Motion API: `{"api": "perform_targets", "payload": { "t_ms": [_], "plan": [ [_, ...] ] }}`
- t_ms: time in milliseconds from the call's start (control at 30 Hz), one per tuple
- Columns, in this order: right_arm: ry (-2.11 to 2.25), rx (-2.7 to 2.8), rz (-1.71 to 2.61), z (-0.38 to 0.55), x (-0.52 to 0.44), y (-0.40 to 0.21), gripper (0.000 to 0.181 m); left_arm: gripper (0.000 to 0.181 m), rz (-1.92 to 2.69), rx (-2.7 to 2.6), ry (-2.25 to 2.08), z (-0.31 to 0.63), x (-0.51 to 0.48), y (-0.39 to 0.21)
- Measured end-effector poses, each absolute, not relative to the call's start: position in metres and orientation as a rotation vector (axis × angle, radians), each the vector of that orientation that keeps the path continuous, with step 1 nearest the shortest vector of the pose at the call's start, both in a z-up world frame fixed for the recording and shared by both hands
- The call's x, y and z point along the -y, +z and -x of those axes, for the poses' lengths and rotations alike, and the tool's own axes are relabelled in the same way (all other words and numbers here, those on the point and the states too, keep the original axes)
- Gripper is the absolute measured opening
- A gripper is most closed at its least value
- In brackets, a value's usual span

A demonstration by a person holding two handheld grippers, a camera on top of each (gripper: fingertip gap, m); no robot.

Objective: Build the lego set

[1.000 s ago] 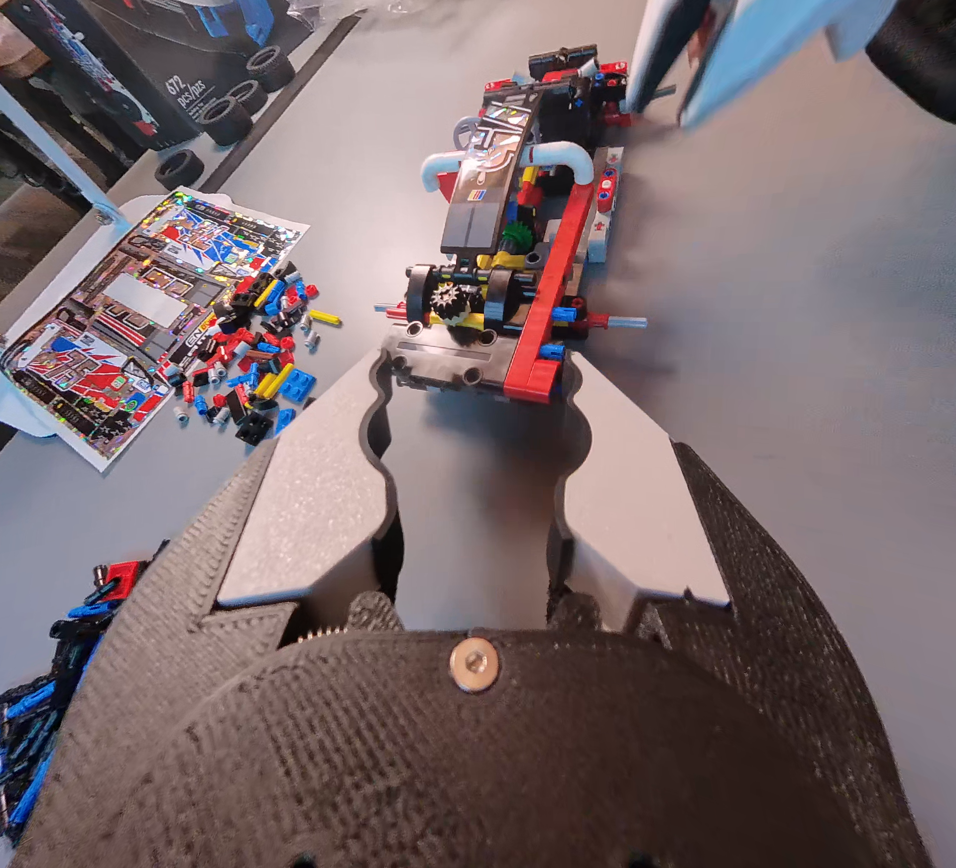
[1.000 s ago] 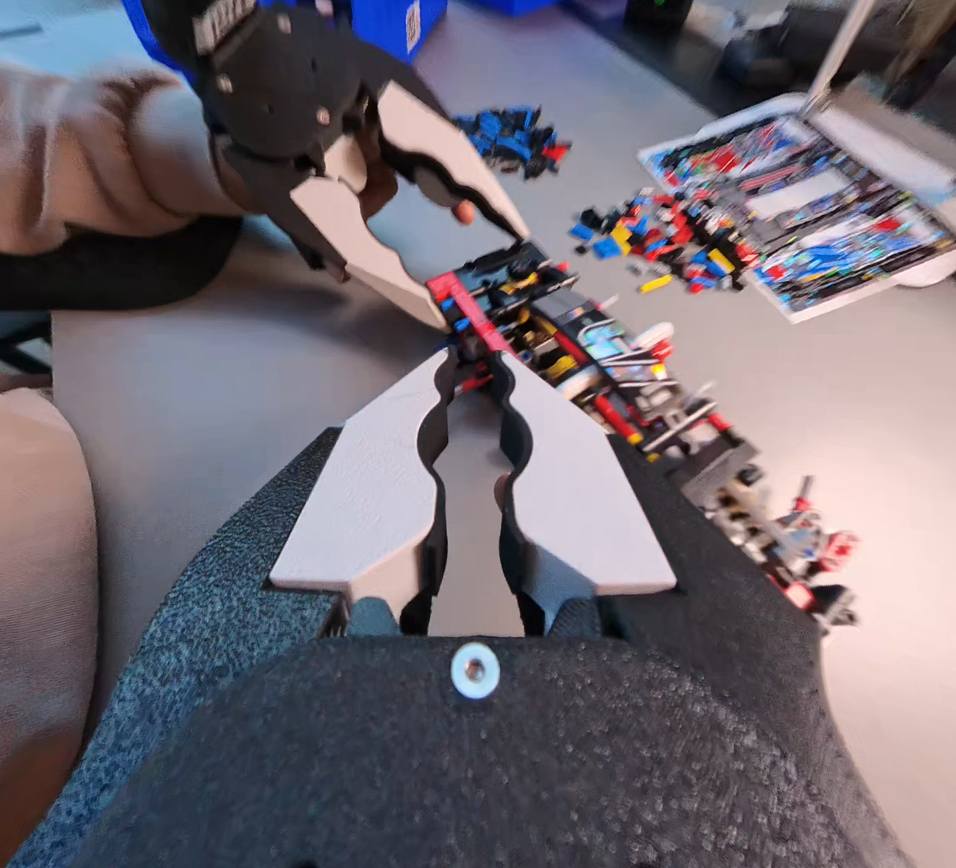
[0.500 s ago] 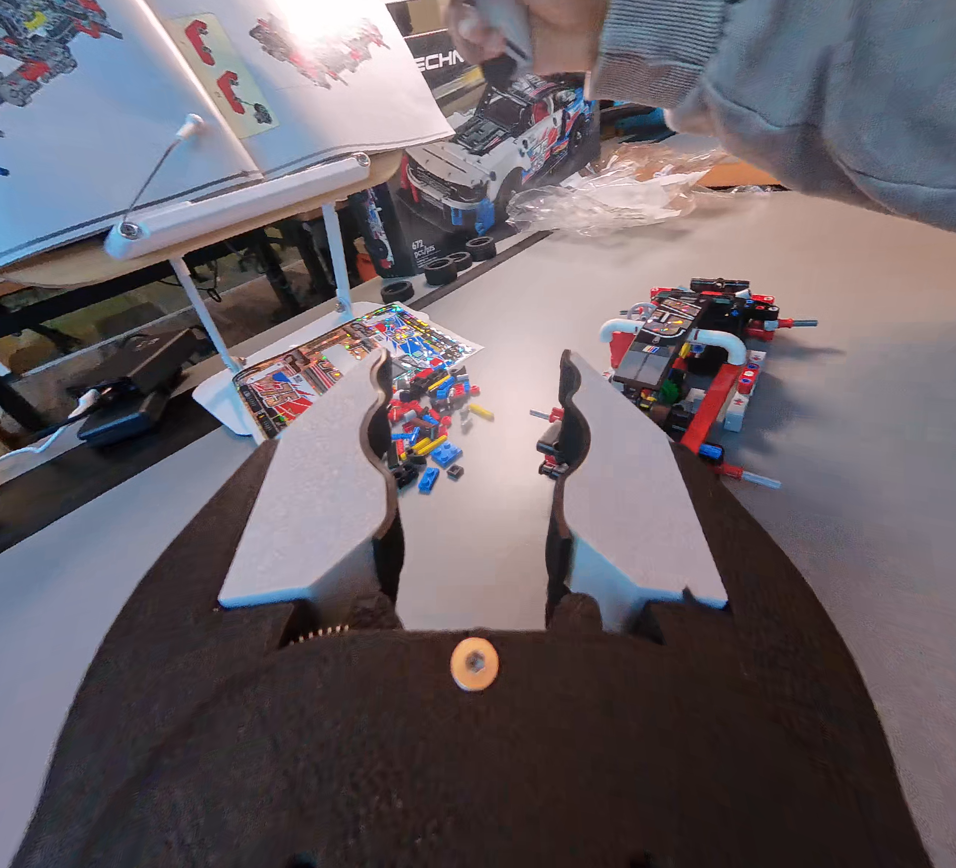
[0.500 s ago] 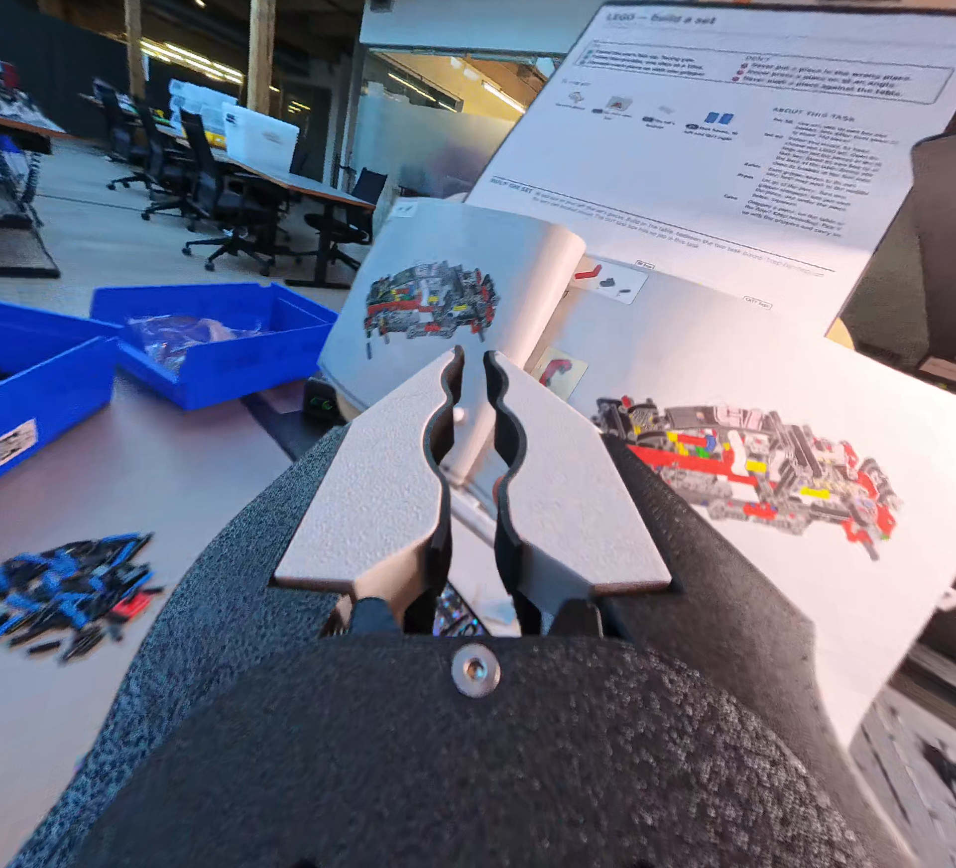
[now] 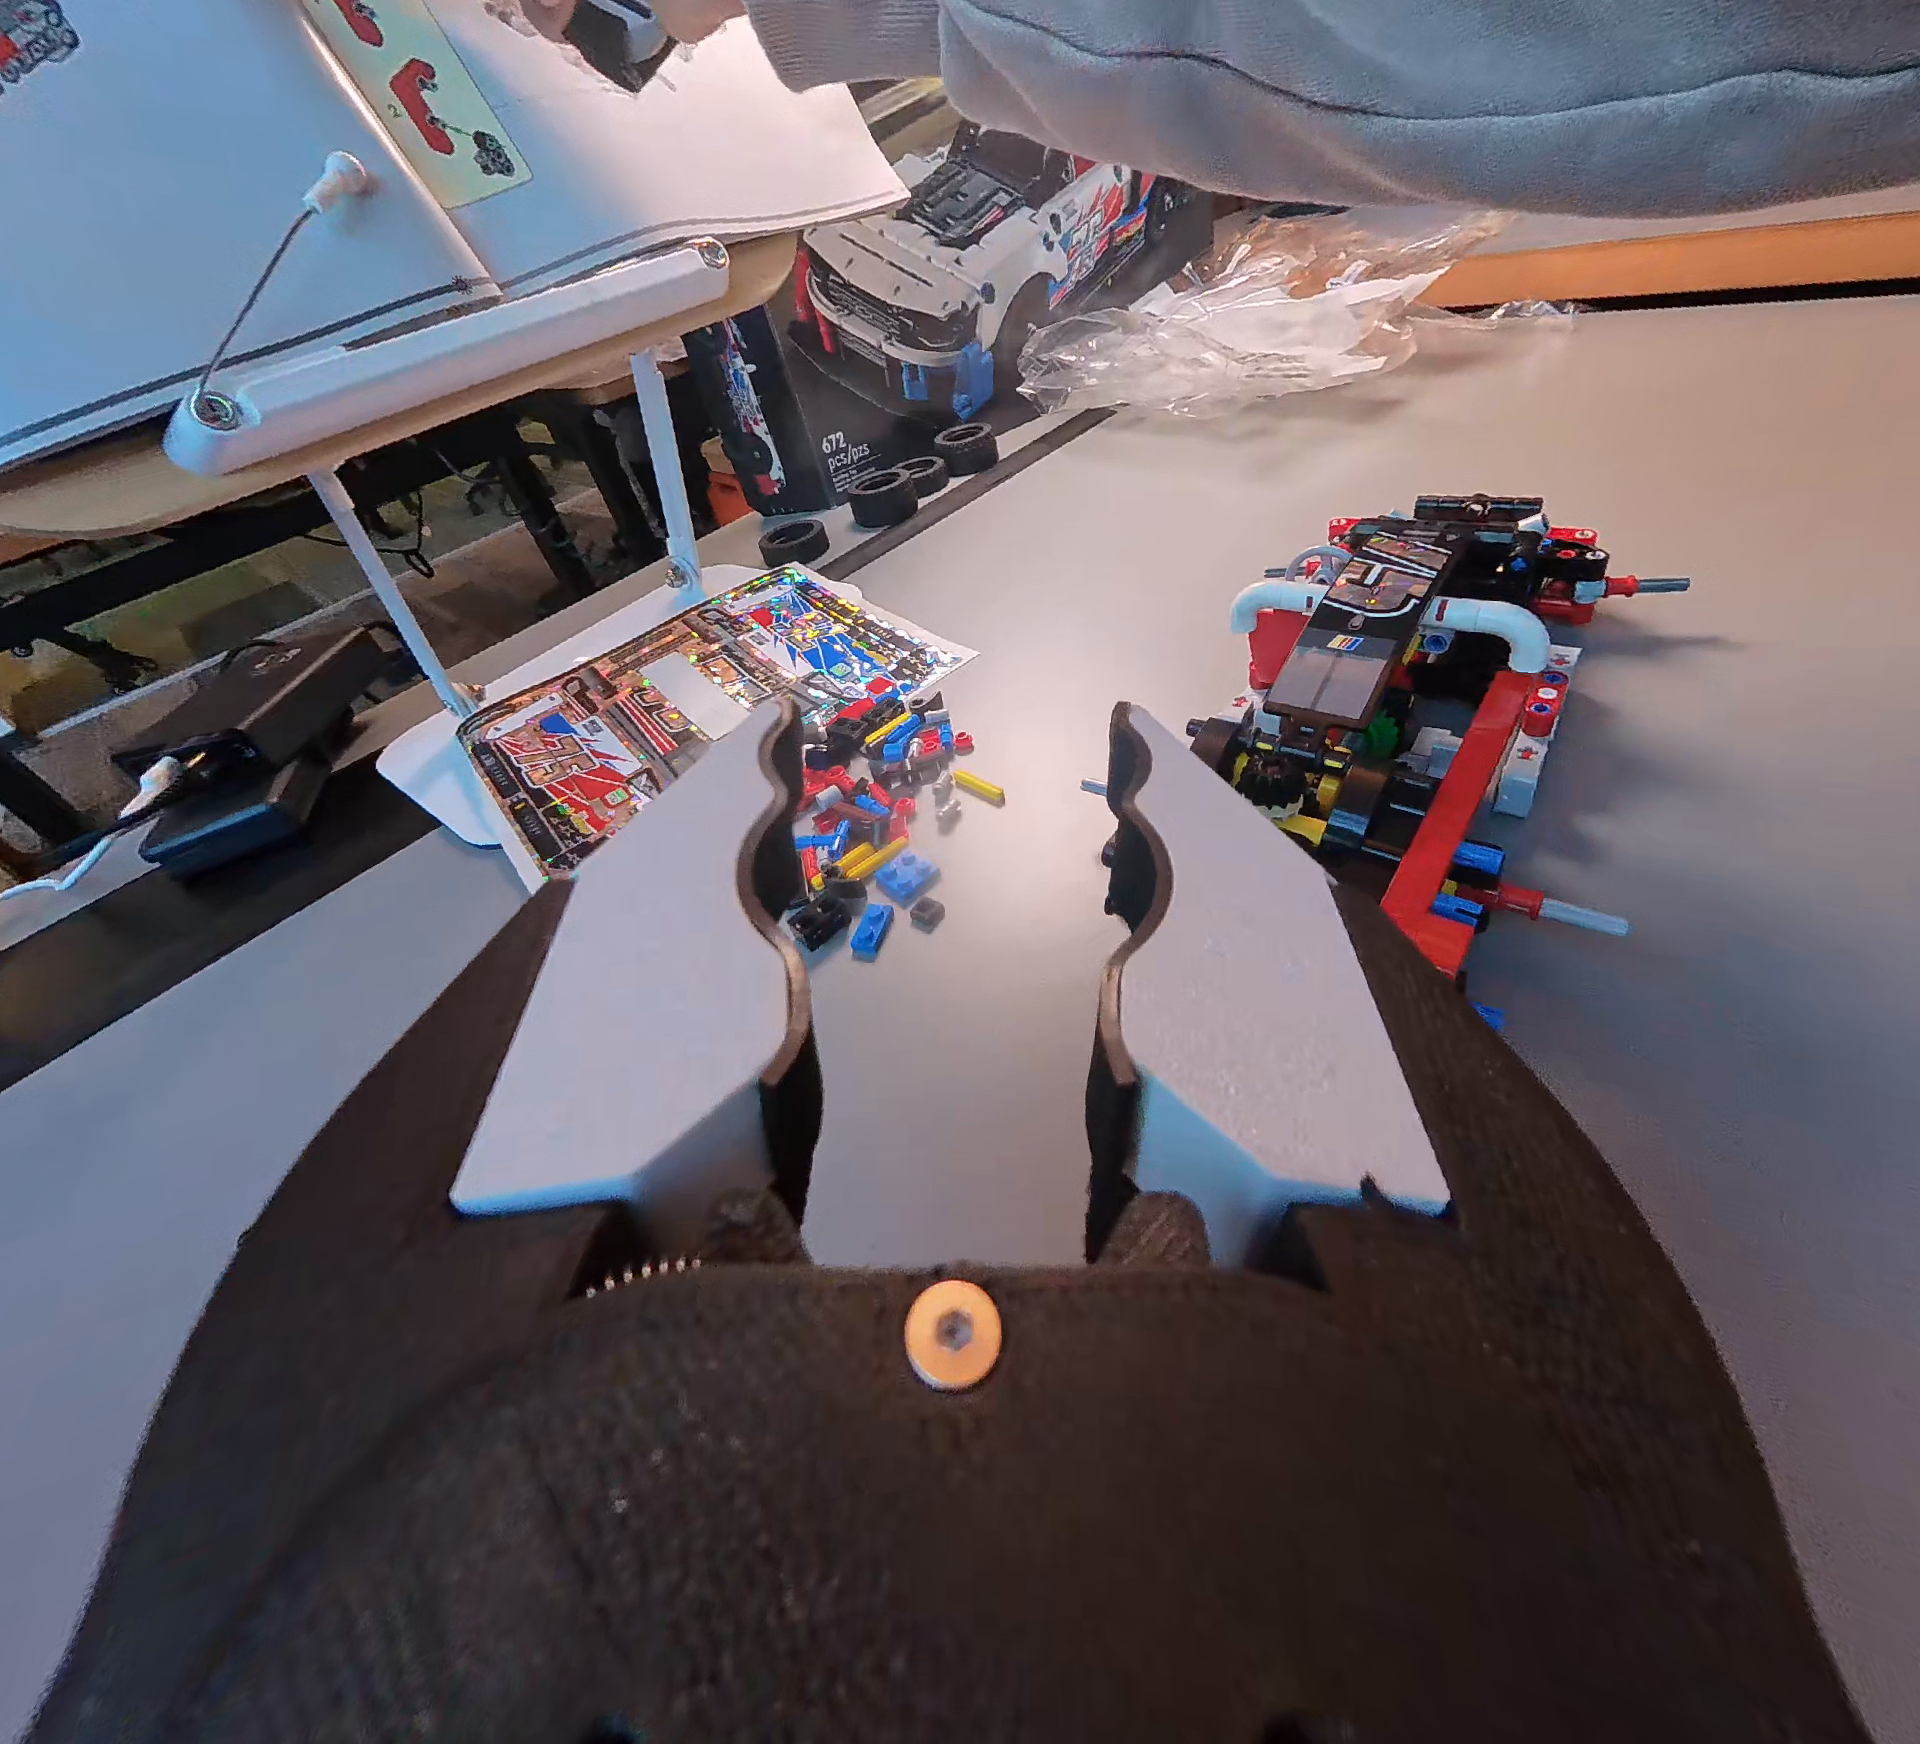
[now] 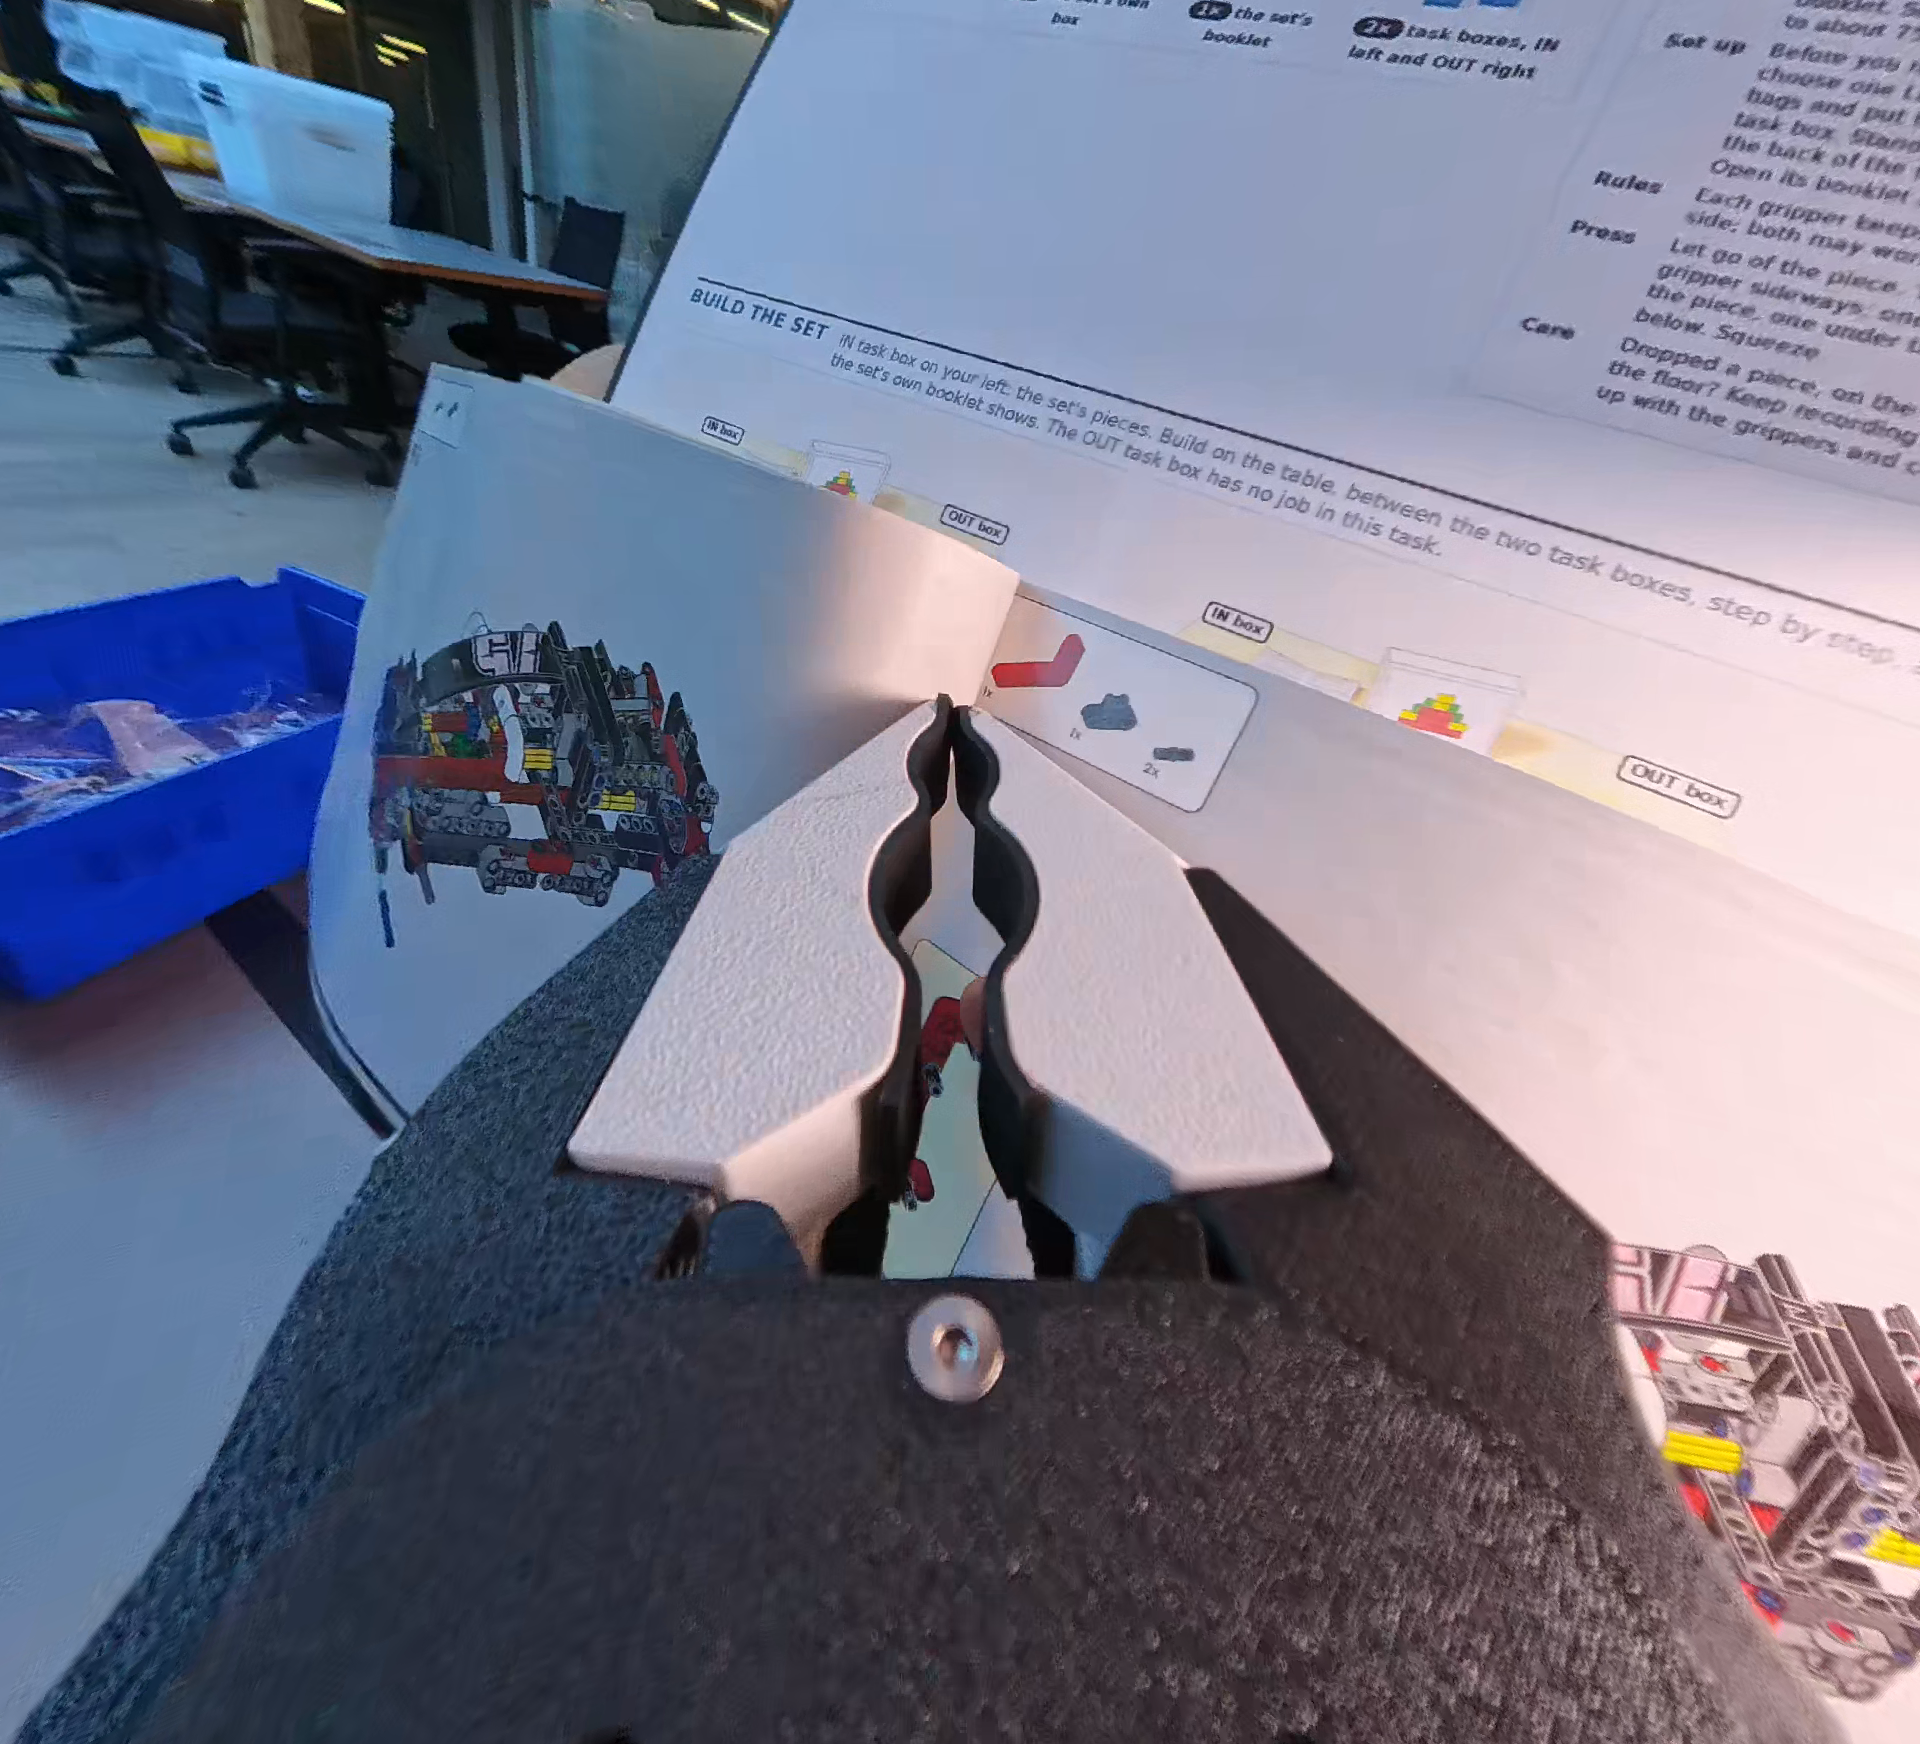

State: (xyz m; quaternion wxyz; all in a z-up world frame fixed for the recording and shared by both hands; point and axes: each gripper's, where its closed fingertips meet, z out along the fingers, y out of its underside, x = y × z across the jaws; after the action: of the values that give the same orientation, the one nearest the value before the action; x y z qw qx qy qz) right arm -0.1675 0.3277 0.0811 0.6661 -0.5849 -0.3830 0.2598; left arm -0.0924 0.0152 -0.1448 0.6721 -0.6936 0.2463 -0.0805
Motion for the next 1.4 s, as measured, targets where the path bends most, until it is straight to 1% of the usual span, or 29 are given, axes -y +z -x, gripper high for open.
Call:
{"api": "perform_targets", "payload": {
  "t_ms": [167, 367, 767, 1167, 1400],
  "plan": [
    [0.348, 0.942, 1.228, 0.171, -0.325, 0.077, 0.000, 0.054, 1.583, -0.568, -0.176, 0.091, -0.017, -0.150],
    [0.455, 0.995, 1.277, 0.166, -0.326, 0.072, 0.000, 0.053, 1.605, -0.574, -0.179, 0.090, -0.019, -0.156],
    [0.424, 0.870, 1.312, 0.135, -0.341, 0.083, 0.000, 0.052, 1.589, -0.570, -0.182, 0.090, -0.016, -0.151],
    [0.435, 0.899, 1.309, 0.142, -0.338, 0.084, 0.000, 0.050, 1.605, -0.565, -0.169, 0.093, -0.018, -0.154],
    [0.455, 0.933, 1.317, 0.149, -0.332, 0.075, 0.000, 0.049, 1.620, -0.559, -0.167, 0.094, -0.020, -0.157]
  ]
}}
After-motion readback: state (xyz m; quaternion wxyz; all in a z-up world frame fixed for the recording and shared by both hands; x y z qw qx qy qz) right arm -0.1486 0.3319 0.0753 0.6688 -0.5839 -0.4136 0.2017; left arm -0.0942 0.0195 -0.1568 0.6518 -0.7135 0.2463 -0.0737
